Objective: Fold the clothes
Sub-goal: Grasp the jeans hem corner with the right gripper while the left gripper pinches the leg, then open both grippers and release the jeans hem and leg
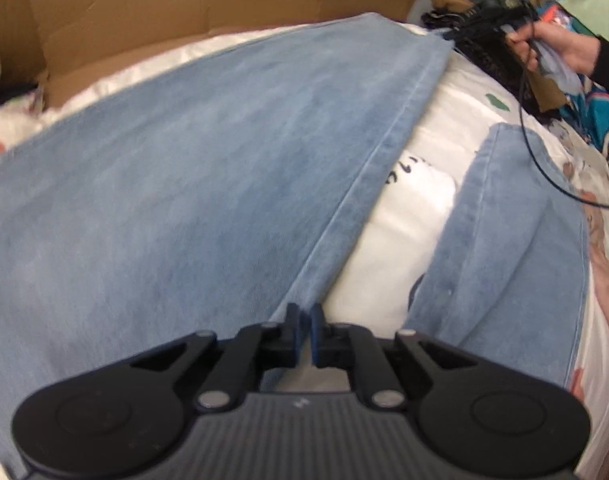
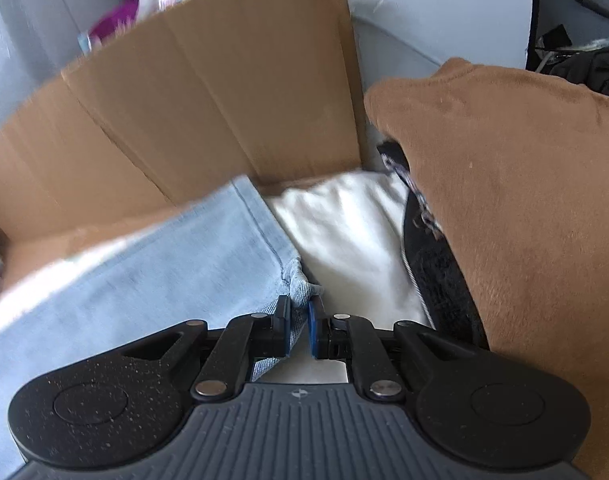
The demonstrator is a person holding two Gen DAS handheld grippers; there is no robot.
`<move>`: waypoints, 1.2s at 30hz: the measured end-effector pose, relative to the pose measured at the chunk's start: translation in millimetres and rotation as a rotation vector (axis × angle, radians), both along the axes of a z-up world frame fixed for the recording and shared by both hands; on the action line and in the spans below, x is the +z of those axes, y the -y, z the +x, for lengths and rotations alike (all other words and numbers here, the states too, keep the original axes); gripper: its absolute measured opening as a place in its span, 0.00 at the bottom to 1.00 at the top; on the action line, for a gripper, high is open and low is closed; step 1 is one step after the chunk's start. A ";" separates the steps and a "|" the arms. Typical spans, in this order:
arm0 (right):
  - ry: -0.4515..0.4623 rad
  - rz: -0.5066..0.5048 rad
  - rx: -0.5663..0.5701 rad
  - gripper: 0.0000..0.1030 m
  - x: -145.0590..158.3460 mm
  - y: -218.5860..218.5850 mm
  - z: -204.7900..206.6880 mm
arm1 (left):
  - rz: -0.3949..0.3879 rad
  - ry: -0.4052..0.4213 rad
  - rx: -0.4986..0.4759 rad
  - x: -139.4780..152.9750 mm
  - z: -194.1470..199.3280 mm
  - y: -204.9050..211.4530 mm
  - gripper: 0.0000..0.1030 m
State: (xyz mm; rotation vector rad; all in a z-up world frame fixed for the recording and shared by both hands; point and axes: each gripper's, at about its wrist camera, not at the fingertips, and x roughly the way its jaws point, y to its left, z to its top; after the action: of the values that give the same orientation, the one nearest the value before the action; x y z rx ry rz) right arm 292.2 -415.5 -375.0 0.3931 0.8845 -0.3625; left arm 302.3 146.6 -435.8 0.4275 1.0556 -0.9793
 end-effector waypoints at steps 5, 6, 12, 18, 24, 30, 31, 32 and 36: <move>-0.027 -0.074 0.013 0.19 7.7 -6.2 -0.8 | -0.028 0.006 0.050 10.6 3.5 -13.5 0.10; -0.026 -0.095 0.010 0.19 10.8 -7.1 -1.0 | -0.031 0.007 0.065 11.9 6.0 -17.0 0.10; -0.001 -0.114 0.035 0.19 14.3 -14.4 0.4 | 0.010 -0.005 0.108 -0.1 18.6 -25.5 0.12; -0.081 -0.107 0.115 0.20 -18.0 -33.1 13.7 | 0.002 -0.052 0.123 -13.8 29.7 -25.4 0.13; -0.166 -0.131 0.121 0.24 -37.0 -36.9 10.2 | -0.014 -0.093 0.166 -14.9 36.6 -26.2 0.13; -0.163 -0.146 0.150 0.30 -41.7 -33.0 13.3 | 0.015 -0.086 0.224 -6.8 39.3 -31.0 0.13; -0.151 -0.157 0.151 0.31 -43.3 -33.7 14.7 | 0.028 -0.075 0.241 -3.4 39.7 -33.5 0.13; -0.147 -0.165 0.149 0.32 -43.8 -35.4 15.6 | 0.041 -0.065 0.257 0.1 40.0 -36.0 0.14; -0.137 -0.145 0.128 0.37 -41.7 -38.0 11.2 | 0.081 -0.030 0.411 18.6 43.6 -57.3 0.25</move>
State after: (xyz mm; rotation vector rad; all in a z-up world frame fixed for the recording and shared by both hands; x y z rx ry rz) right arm 303.3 -377.5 -416.7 0.1786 1.0049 -0.3355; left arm 345.9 203.9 -417.3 0.2466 1.1566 -0.5802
